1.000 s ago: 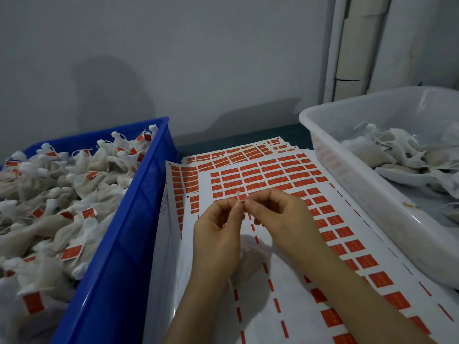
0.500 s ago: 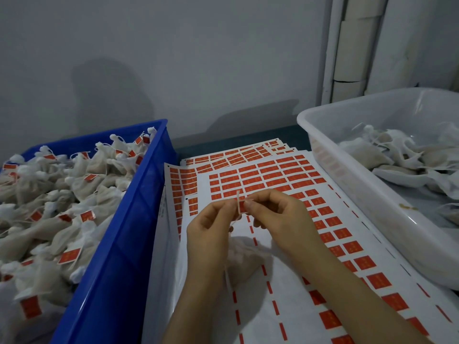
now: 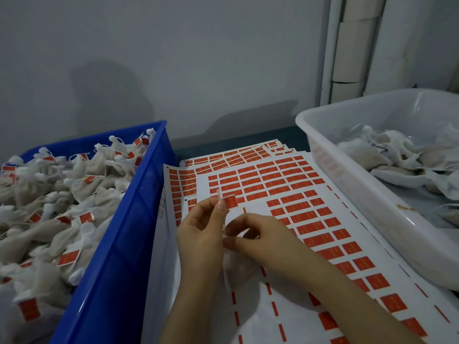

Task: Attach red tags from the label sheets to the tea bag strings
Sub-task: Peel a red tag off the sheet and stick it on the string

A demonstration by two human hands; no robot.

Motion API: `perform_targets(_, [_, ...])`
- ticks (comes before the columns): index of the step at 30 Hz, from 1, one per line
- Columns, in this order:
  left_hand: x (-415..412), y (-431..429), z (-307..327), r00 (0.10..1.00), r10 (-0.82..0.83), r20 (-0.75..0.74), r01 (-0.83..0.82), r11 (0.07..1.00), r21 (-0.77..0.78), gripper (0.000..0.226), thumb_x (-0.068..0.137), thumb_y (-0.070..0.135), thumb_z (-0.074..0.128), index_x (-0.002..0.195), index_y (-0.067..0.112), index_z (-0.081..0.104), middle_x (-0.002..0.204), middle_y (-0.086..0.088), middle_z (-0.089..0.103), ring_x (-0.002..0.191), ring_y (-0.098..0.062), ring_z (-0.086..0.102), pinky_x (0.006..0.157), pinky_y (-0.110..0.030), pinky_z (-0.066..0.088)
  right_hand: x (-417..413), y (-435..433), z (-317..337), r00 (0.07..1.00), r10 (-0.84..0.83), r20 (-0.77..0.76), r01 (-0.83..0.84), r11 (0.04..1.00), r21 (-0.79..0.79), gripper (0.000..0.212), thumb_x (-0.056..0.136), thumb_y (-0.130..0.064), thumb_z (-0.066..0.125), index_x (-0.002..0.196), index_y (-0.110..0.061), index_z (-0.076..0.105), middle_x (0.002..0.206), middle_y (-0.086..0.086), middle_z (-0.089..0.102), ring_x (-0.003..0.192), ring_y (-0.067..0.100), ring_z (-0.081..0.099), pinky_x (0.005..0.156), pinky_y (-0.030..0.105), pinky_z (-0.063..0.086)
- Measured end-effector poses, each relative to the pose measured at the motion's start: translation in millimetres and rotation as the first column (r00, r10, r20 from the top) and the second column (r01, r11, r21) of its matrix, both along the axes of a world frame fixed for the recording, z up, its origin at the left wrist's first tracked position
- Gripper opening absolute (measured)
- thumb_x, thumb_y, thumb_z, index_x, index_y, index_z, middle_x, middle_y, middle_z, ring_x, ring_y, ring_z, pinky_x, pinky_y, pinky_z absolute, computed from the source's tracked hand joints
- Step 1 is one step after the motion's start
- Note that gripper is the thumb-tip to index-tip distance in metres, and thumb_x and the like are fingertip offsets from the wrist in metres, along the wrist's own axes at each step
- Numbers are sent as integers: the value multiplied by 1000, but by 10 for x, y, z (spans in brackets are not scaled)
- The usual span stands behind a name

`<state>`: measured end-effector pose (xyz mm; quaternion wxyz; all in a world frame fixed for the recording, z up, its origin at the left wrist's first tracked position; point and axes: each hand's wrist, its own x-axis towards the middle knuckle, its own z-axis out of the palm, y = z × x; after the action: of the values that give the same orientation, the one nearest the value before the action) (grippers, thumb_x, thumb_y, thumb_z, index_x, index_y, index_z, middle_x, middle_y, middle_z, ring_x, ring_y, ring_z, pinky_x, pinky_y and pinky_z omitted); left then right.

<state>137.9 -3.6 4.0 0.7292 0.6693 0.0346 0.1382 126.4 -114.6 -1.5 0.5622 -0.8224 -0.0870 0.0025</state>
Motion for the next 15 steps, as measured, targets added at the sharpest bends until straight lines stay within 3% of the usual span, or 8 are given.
perform_targets(6, [43,51,-11,997,-39,-67,31,992,-119,16,85,33,59,95,23,65,95,8,73,90,-12,69,69,-23,56,-7,-30,-9,1000,-25,5,24,999,21,12,85,-42,58,74,-38,56,66,-24,59,65,-10,57,50,2,38])
perform_targets(9, [73,42,-39,986,-79,-148,58,988,-142,19,91,39,53,97,26,65,89,8,74,86,-15,70,69,-28,54,29,-52,-4,993,-116,5,115,992,56,16,88,-39,55,73,-35,56,65,-17,58,62,-1,57,54,6,38])
perform_targets(12, [70,-3,-39,970,-116,-212,98,991,-93,26,91,48,45,89,30,64,77,14,72,77,-12,69,62,-26,54,53,-80,8,983,-184,13,182,977,116,16,88,-37,54,72,-36,55,71,-18,58,69,1,56,59,9,38])
perform_targets(15, [77,-20,-33,971,-114,-209,118,993,9,26,91,49,42,84,32,61,83,15,67,77,-12,66,63,-26,53,65,-115,16,967,-253,24,247,958,142,15,88,-39,52,75,-35,55,72,-18,59,67,1,57,53,6,38])
